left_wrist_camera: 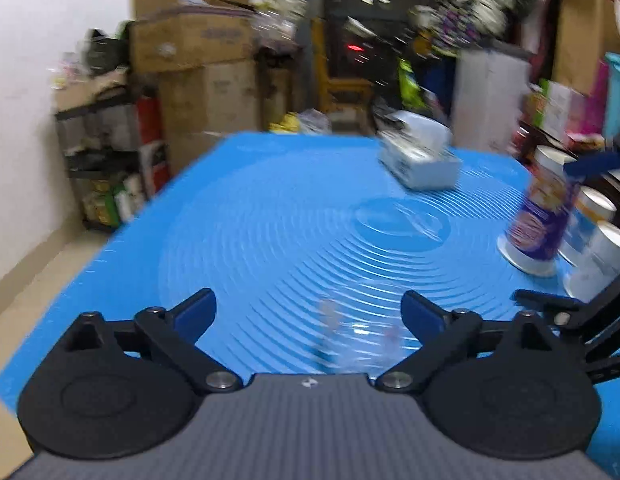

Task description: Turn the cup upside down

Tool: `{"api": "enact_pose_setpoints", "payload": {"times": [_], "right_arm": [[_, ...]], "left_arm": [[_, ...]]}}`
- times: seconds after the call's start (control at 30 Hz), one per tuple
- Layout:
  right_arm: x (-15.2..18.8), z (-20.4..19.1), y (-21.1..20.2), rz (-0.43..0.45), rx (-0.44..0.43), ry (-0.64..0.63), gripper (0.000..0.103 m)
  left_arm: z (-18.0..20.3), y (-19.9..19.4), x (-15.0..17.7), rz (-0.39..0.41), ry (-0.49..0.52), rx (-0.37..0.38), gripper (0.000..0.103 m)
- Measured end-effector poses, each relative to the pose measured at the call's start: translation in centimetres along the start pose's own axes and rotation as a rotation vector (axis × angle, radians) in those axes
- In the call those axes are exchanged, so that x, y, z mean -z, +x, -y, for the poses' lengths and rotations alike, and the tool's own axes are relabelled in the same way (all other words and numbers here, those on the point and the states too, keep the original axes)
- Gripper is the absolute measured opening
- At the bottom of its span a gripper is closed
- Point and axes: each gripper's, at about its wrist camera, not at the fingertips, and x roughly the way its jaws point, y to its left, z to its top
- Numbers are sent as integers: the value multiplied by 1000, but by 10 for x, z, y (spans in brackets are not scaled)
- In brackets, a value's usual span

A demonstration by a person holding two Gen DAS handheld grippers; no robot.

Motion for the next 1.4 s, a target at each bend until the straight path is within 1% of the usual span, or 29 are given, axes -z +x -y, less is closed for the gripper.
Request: {"api": "enact_pose_setpoints", "payload": {"times": [0.1,0.13,0.17,0.23,0.3,0.4,0.43,0.47,0.5,0.57,0.63,0.67,0.73,0.8,0.87,0.9,0.93,0.97,1.07,1.1,1.13,1.17,1.27,1.3,1.33,1.4], "right_arm": [[-24,-33,-5,38,84,-410,101],[-29,-43,-6,50,104,-527,101],[-33,-52,-6,60,118,-617,101],[-39,-74,-5,90,141,-843,101],[-37,-92,-2,122,160,-1020,101],[-24,-120,5,177,181,-1323,101],[-18,-127,8,187,171,-1438,101],[-11,-133,14,195,163,-1511,101],[-4,-138,16,209,149,-1617,101],[10,-146,24,231,136,-1785,100],[20,-145,31,242,114,-1909,99],[23,-145,34,233,98,-1966,96],[25,-146,39,191,56,-2049,94],[26,-148,43,148,27,-2079,90],[23,-149,48,108,13,-2075,81],[20,-152,50,95,11,-2064,79],[18,-154,51,98,10,-2053,70],[17,-155,52,97,7,-2037,65],[11,-158,53,92,15,-1974,65],[10,-158,53,98,17,-1939,65],[0,-158,53,101,16,-1886,64],[-6,-158,53,96,10,-1819,64],[-31,-144,49,70,-20,-1486,64],[-42,-134,46,60,-30,-1327,64],[-51,-125,45,51,-39,-1201,64],[-67,-102,43,33,-57,-911,64]], "left_arm": [[-18,-7,2,29,-15,-128,101],[-22,-8,2,35,-13,-170,101],[-27,-8,4,37,-13,-210,101],[-36,-7,8,33,-27,-267,101],[-46,-4,12,17,-64,-286,101],[-58,-1,16,7,-117,-305,101],[-61,1,18,4,-129,-316,101],[-63,2,19,0,-135,-320,101],[-65,4,21,-4,-142,-324,101],[-71,5,22,-6,-152,-329,101],[-75,5,25,-10,-164,-332,101],[-77,5,26,-11,-167,-329,101],[-79,4,28,-9,-170,-324,101],[-79,2,32,-5,-168,-322,101],[-79,3,32,-3,-165,-320,101],[-79,3,32,-3,-166,-317,101],[-80,3,32,-2,-166,-312,101],[-80,3,32,-2,-166,-308,101],[-79,5,31,-3,-159,-299,101],[-79,5,31,-2,-157,-297,101],[-78,5,31,0,-154,-294,101],[-77,5,30,2,-150,-291,101],[-75,3,28,15,-137,-280,101],[-74,3,26,20,-132,-276,101],[-72,3,24,25,-127,-271,101],[-69,3,20,35,-115,-259,101]]}}
